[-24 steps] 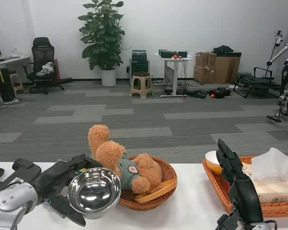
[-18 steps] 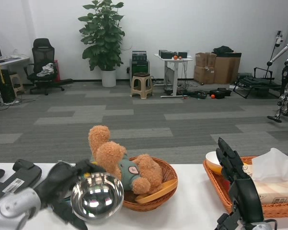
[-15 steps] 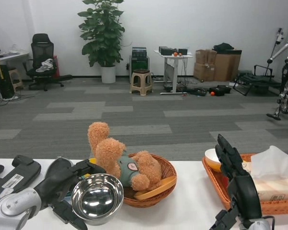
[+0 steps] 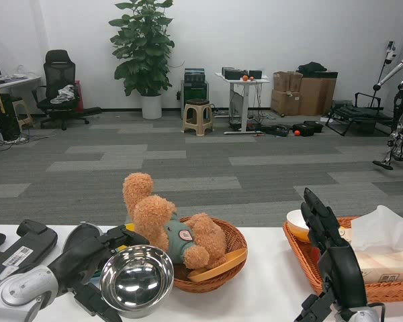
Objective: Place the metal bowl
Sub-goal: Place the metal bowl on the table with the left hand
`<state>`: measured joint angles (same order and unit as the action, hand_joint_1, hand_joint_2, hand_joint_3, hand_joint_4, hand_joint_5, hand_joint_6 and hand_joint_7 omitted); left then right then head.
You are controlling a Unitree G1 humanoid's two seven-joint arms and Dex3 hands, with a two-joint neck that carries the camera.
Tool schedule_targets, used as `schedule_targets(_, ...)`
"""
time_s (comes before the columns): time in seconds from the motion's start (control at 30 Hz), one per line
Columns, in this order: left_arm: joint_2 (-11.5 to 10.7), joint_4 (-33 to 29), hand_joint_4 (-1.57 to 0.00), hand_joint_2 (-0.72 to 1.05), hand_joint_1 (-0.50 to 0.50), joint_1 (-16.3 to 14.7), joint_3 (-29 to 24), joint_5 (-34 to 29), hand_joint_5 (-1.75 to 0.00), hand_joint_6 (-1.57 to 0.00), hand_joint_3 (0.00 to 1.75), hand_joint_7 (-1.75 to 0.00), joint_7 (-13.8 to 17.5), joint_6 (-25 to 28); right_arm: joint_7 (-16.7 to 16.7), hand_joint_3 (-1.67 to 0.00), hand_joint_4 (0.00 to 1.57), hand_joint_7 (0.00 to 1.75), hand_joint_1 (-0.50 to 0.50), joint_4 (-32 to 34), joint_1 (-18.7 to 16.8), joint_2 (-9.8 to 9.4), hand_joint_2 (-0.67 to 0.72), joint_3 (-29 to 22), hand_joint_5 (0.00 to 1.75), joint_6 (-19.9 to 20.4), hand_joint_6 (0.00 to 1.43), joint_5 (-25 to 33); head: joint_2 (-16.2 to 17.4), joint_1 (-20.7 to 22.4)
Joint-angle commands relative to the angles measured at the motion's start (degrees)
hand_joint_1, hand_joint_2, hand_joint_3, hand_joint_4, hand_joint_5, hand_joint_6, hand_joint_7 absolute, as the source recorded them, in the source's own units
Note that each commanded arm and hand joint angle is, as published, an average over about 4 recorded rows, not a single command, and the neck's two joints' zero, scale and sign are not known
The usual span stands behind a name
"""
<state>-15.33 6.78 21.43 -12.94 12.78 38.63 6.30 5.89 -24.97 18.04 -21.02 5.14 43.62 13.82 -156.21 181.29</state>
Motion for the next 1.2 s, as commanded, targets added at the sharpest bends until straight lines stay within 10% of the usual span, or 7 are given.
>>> schedule_targets(0.03, 0.5, 1.2, -0.79, 0.6, -0.5, -0.5, -0.2, -0.3, -1.75, -1.23, 0.0, -1.68, -0.1, -1.9, 0.6, 0.0, 0.0, 0.12, -0.21, 0.4, -0.4, -0.56, 0.72, 0.0, 0.0, 0.9, 0.0, 0.6, 0.6, -0.2)
schedule_targets(0.53, 2.8, 11.5, -0.63, 0.6, -0.47, -5.7, -2.1, 0.6, -1.75, -1.12, 0.02, -1.66, -0.4, -18.1, 0.6, 0.0, 0.0, 0.12, -0.21, -0.7, -0.4, -0.36, 0.72, 0.2, 0.0, 0.9, 0.0, 1.0, 16.1, 6.7)
schedule_targets(1.2, 2.8, 27.0, -0.24, 0.6, -0.46, -4.6, -2.5, 1.4, -1.75, -0.61, 0.0, -1.48, -1.0, -25.2, 0.6, 0.0, 0.0, 0.12, -0.21, -1.0, -0.4, -0.47, 0.72, 0.9, 0.0, 0.9, 0.0, 1.6, 16.8, 6.6)
